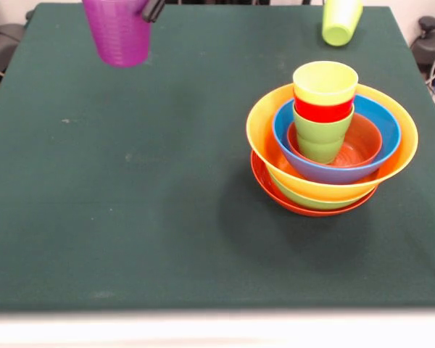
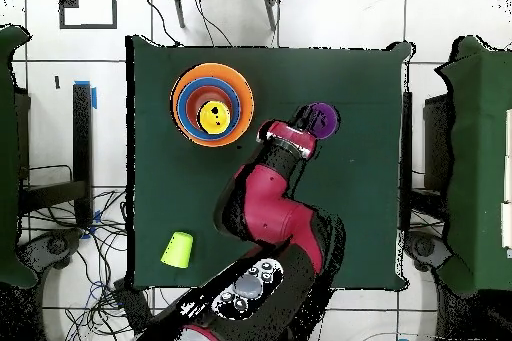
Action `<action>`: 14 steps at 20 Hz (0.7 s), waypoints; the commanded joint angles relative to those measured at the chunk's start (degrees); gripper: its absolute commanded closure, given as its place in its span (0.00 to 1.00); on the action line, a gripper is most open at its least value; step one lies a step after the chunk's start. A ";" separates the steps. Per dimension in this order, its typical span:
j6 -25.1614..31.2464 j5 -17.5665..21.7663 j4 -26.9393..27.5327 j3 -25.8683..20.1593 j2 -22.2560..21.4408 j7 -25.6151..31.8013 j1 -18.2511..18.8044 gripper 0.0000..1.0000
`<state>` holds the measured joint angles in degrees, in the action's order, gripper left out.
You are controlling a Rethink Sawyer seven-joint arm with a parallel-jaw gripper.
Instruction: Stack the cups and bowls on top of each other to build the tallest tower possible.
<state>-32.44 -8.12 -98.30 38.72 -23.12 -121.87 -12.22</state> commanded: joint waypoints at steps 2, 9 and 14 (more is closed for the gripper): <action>10.16 -8.27 5.84 -0.93 5.20 -0.78 -3.88 1.00; 13.41 -13.21 7.28 0.63 6.98 -0.77 -6.80 1.00; 15.33 -18.65 9.28 1.75 10.42 -1.37 -9.01 1.00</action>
<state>-28.18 -21.81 -94.21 43.36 -17.31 -121.87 -19.53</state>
